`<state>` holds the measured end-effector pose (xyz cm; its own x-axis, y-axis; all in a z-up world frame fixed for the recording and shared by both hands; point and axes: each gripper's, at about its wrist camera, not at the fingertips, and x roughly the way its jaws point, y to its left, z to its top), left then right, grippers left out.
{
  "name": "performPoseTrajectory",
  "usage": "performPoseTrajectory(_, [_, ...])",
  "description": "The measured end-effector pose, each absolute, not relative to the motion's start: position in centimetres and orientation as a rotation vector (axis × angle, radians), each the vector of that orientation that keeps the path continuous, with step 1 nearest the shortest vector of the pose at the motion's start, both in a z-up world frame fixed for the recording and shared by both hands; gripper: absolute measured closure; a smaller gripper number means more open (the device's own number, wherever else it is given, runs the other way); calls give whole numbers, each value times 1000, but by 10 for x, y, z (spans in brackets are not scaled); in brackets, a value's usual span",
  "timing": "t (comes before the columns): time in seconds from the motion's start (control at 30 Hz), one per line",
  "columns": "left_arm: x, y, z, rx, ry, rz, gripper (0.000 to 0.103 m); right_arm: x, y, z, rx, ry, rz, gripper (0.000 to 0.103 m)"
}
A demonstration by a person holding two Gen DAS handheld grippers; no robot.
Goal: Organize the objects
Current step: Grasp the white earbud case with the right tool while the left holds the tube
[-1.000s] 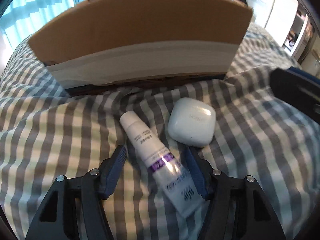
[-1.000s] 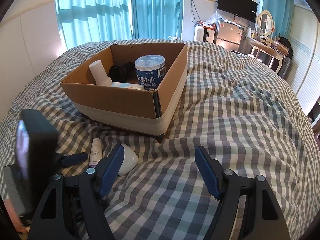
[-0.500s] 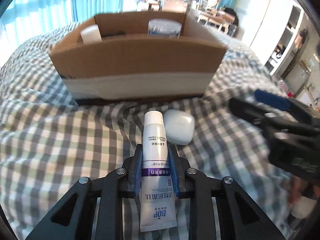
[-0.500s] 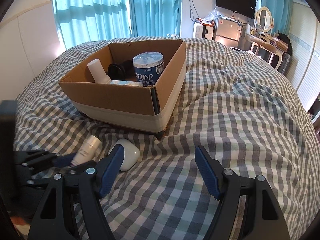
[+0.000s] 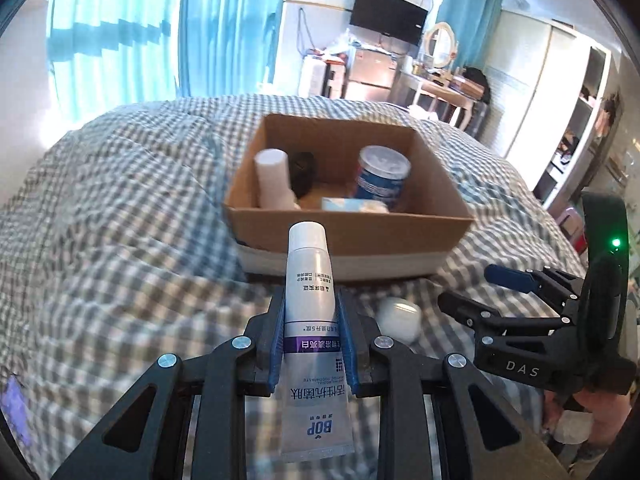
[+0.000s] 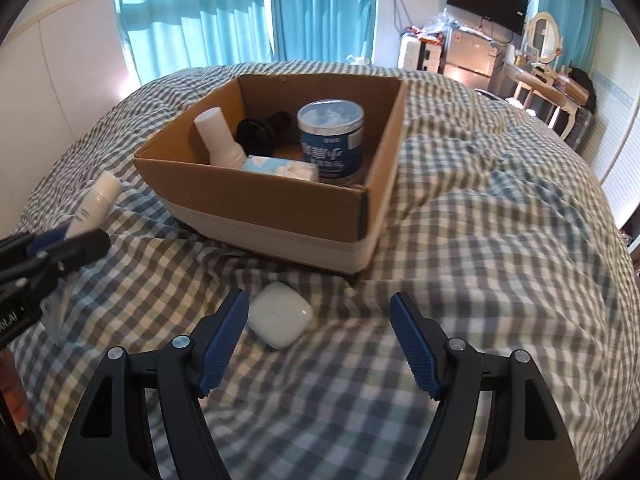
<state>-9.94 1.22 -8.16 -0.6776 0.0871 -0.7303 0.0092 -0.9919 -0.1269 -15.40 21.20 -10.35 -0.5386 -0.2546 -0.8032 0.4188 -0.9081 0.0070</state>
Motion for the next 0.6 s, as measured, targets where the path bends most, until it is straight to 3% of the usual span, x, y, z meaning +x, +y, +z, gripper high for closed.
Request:
performPoseTrajectory(0.37, [-109,-6,-101,-1314,-151,2841,79,-193,164,-171,1476,389,-2286,30])
performPoseTrajectory(0.6, [-123,-10,-119,-1358,-178,2805,79,-193,161,-184,1515,416,-2261,30])
